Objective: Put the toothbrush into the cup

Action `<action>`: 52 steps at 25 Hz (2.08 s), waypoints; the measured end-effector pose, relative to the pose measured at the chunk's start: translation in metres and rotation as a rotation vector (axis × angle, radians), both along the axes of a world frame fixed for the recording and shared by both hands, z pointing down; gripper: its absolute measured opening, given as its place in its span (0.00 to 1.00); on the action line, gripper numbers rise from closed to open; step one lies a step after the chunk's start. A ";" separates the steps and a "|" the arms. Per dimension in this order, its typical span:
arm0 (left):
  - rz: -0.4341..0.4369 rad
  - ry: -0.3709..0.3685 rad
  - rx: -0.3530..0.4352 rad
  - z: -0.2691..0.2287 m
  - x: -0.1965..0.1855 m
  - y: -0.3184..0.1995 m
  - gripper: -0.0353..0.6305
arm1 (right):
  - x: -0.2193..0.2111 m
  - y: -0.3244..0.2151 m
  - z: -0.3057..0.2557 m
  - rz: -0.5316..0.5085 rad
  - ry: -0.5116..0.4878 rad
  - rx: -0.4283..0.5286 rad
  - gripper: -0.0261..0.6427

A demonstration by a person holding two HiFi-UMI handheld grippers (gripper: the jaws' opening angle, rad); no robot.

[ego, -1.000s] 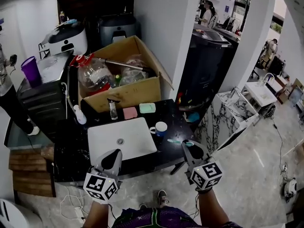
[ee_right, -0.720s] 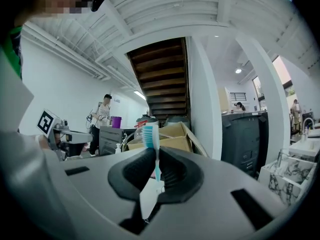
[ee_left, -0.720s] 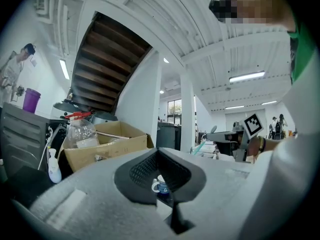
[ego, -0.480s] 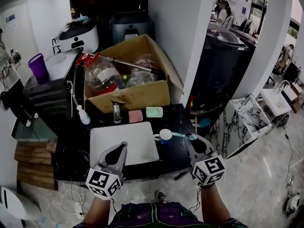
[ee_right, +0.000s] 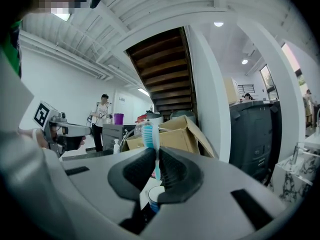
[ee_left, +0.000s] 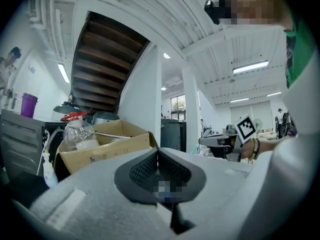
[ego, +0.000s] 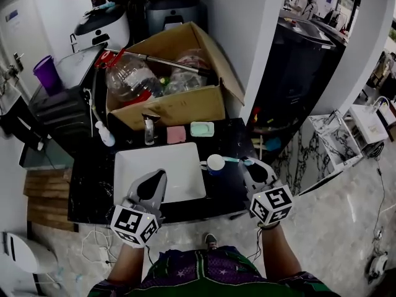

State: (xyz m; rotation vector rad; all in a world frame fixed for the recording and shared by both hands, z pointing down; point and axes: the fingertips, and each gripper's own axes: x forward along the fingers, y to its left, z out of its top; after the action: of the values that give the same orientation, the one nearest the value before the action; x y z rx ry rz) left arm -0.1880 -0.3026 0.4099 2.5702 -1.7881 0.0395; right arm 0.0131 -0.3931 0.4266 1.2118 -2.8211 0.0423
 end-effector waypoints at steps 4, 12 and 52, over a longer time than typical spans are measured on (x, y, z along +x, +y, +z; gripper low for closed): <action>-0.028 0.003 -0.013 0.005 -0.003 -0.004 0.08 | -0.003 -0.013 0.019 -0.017 0.003 -0.038 0.08; -0.076 -0.003 -0.047 0.016 -0.008 -0.004 0.08 | -0.014 -0.032 0.052 -0.068 0.019 -0.114 0.08; -0.236 -0.010 -0.060 0.034 0.011 -0.021 0.08 | -0.043 -0.084 0.162 -0.288 0.057 -0.341 0.08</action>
State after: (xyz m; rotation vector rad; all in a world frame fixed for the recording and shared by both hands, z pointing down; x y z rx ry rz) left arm -0.1771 -0.3240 0.4442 2.3059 -2.0458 0.1021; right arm -0.0295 -0.4771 0.5887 0.7203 -2.7559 0.4433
